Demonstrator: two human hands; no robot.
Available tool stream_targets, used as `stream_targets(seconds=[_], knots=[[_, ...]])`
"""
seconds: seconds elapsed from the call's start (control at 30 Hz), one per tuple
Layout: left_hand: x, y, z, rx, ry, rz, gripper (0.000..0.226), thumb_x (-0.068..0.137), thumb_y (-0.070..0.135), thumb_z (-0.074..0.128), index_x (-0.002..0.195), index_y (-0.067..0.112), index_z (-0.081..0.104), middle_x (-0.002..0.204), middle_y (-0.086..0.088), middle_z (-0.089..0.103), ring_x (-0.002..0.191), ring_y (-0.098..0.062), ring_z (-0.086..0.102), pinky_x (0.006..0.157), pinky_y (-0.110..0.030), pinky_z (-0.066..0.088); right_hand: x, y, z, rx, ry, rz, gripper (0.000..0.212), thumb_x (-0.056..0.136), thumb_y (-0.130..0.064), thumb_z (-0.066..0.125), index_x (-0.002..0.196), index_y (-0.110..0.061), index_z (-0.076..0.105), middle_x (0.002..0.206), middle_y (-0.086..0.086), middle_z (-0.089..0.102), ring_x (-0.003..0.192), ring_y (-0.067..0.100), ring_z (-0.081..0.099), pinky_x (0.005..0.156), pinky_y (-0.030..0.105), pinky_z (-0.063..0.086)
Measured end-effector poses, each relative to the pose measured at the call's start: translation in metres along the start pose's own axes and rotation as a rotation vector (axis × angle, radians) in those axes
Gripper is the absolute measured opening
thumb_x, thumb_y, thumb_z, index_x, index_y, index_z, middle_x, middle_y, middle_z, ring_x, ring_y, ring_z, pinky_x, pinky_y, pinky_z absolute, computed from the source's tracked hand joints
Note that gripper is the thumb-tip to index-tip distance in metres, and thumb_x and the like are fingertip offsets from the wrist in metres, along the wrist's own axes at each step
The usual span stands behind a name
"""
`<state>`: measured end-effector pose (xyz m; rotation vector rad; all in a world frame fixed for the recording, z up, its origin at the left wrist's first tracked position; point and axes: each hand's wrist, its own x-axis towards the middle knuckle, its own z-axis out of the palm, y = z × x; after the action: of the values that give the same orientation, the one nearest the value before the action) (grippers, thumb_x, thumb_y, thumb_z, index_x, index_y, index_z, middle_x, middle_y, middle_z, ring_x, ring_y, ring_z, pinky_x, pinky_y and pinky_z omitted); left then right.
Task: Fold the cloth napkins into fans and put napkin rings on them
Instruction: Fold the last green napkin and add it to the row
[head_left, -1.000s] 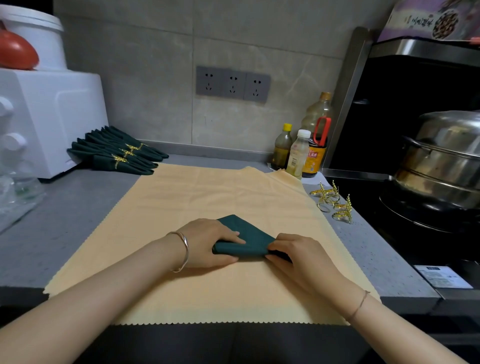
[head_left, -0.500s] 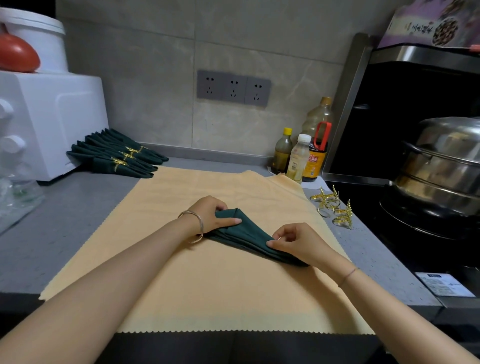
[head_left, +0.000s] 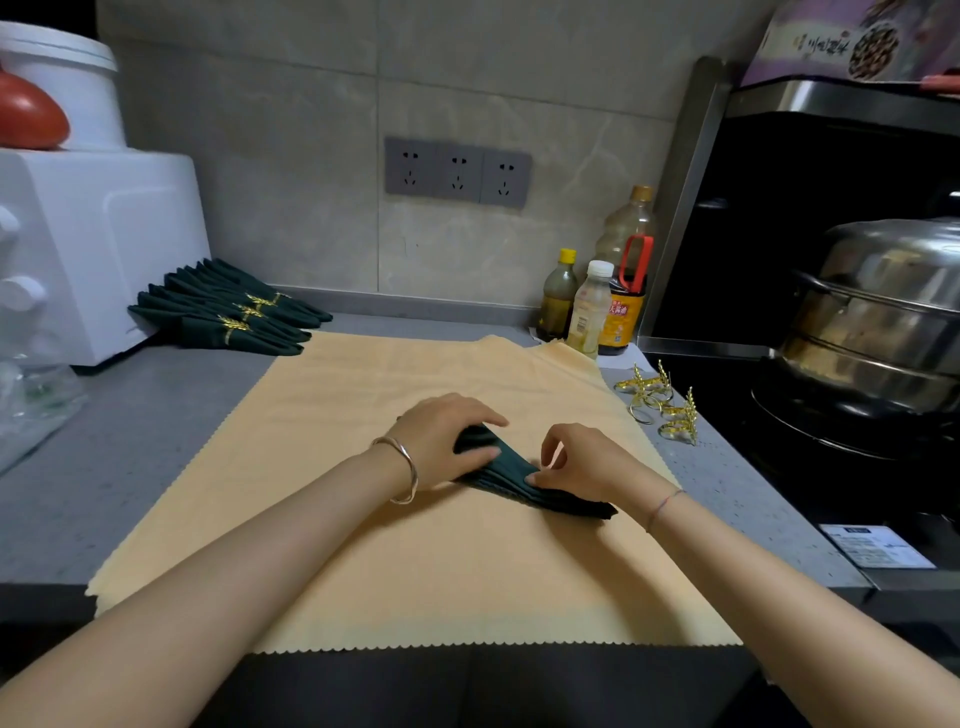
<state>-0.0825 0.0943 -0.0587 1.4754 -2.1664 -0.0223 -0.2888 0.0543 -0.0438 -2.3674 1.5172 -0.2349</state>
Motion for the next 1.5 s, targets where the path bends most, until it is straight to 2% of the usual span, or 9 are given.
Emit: stream_targets(seconds=[0.2,0.43,0.57,0.67,0.73,0.9,1.23,1.4,1.5], knots=[[-0.003,0.016,0.012,0.105,-0.124,0.086,0.059,0.073,0.057,0.067,0.125,0.030,0.058,0.116,0.014,0.063,0.109,-0.010,0.054,0.097,-0.031,0.040,-0.008,0.011,-0.002,0.540,-0.050,0.120,0.037,0.076,-0.032,0.078,0.080,-0.016,0.045,0.070,0.001,0.056,0.059,0.012,0.047,0.042,0.015,0.030],[0.022,0.045,0.019,0.130,-0.180,0.127,0.033,0.090,0.033,0.058,0.123,0.031,0.057,0.111,0.011,0.066,0.103,-0.015,0.057,0.089,-0.029,0.039,-0.016,0.056,-0.016,0.835,-0.240,0.237,0.036,0.076,-0.039,0.076,0.064,-0.021,0.047,0.068,0.001,0.050,0.058,0.013,0.047,0.051,0.022,0.036],[0.045,0.061,0.014,0.286,-0.272,0.109,0.027,0.094,0.036,0.050,0.121,0.035,0.057,0.110,0.010,0.066,0.101,-0.017,0.059,0.074,-0.028,0.039,-0.016,0.086,-0.021,0.824,-0.073,0.198,0.032,0.077,-0.045,0.073,0.076,-0.017,0.057,0.076,0.002,0.055,0.076,0.020,0.046,0.063,0.027,0.034],[0.059,0.068,0.013,0.340,-0.277,0.065,0.027,0.094,0.042,0.050,0.117,0.032,0.059,0.108,0.006,0.066,0.099,-0.019,0.059,0.074,-0.027,0.041,-0.011,0.112,-0.027,0.761,0.400,0.155,0.018,0.084,-0.022,0.070,0.090,-0.007,0.060,0.082,-0.002,0.062,0.075,0.015,0.054,0.067,0.020,0.042],[0.067,0.072,0.014,0.361,-0.275,0.030,0.028,0.094,0.043,0.051,0.117,0.030,0.060,0.108,0.004,0.066,0.099,-0.019,0.059,0.072,-0.027,0.041,-0.006,0.131,-0.029,0.600,0.604,0.187,0.033,0.081,-0.020,0.073,0.107,-0.008,0.056,0.099,-0.001,0.059,0.089,0.014,0.055,0.077,0.023,0.044],[0.081,0.079,0.021,0.406,-0.264,-0.013,0.028,0.094,0.040,0.053,0.117,0.027,0.060,0.112,0.003,0.065,0.103,-0.020,0.058,0.071,-0.026,0.039,0.019,0.163,-0.019,0.449,0.569,0.239,0.057,0.081,-0.025,0.074,0.131,-0.011,0.047,0.128,0.003,0.055,0.121,0.022,0.049,0.103,0.042,0.040],[0.089,0.078,0.023,0.418,-0.262,-0.080,0.030,0.094,0.039,0.052,0.122,0.030,0.058,0.115,0.003,0.064,0.105,-0.020,0.058,0.074,-0.029,0.040,0.041,0.168,-0.012,0.319,0.593,0.302,0.055,0.081,-0.036,0.072,0.129,-0.016,0.053,0.125,0.003,0.061,0.116,0.025,0.054,0.101,0.041,0.041],[0.087,0.071,0.011,0.436,-0.260,-0.132,0.030,0.095,0.039,0.052,0.123,0.030,0.058,0.115,0.003,0.064,0.105,-0.020,0.057,0.074,-0.029,0.041,0.023,0.152,-0.022,0.280,0.526,0.033,0.055,0.076,-0.025,0.078,0.125,-0.017,0.054,0.120,-0.001,0.061,0.113,0.015,0.055,0.094,0.025,0.041],[0.082,0.065,0.004,0.473,-0.289,-0.141,0.030,0.095,0.039,0.052,0.123,0.030,0.059,0.114,0.003,0.064,0.103,-0.020,0.058,0.072,-0.029,0.041,0.007,0.133,-0.026,0.103,0.398,-0.149,0.059,0.076,-0.030,0.078,0.128,-0.024,0.050,0.121,-0.004,0.062,0.113,0.016,0.055,0.096,0.033,0.044]])
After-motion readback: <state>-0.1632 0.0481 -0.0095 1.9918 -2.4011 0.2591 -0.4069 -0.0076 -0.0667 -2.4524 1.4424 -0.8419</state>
